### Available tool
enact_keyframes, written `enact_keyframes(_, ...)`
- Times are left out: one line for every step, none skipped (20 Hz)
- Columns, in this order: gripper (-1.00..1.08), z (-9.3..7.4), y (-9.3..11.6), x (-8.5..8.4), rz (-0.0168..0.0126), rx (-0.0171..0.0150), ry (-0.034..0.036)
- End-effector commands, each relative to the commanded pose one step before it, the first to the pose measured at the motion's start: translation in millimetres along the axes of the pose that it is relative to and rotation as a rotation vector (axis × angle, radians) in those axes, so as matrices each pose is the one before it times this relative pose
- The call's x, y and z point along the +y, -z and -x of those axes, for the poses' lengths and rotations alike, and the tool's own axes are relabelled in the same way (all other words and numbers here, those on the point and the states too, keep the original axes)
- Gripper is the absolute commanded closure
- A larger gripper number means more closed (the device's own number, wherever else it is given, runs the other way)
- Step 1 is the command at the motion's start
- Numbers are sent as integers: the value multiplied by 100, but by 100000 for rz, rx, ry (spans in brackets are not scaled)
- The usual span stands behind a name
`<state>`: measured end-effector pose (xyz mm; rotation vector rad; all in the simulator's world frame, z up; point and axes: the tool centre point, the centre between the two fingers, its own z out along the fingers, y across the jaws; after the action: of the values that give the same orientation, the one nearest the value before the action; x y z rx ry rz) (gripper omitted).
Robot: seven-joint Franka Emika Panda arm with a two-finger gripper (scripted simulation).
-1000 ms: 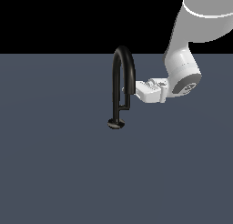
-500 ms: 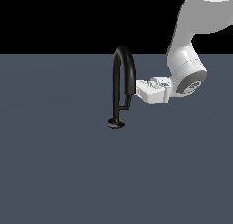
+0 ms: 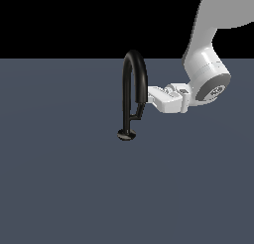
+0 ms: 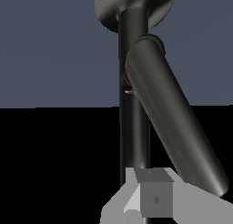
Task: Turn on the faucet by rotating a designated handle.
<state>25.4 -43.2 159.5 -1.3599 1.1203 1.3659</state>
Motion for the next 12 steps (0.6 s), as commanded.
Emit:
enact_keyframes(108, -601, 12, 1028, 204, -370, -875)
enact_keyframes(108, -159, -11, 307, 50, -54, -64)
enact_keyframes(108, -116, 7, 329, 0, 0, 0)
enact_keyframes(108, -149, -6, 320, 36, -38, -46)
enact_keyframes(108, -119, 8, 337, 0, 0, 0)
enact_keyframes(108, -164, -11, 322, 50, -52, -65)
enact_keyframes(108, -122, 8, 344, 0, 0, 0)
enact_keyframes(108, -155, -5, 335, 36, -36, -47)
enact_keyframes(108, -126, 9, 352, 0, 0, 0)
enact_keyframes(108, -171, -10, 337, 51, -50, -67)
enact_keyframes(108, -129, 9, 360, 0, 0, 0)
enact_keyframes(108, -175, -10, 345, 52, -47, -68)
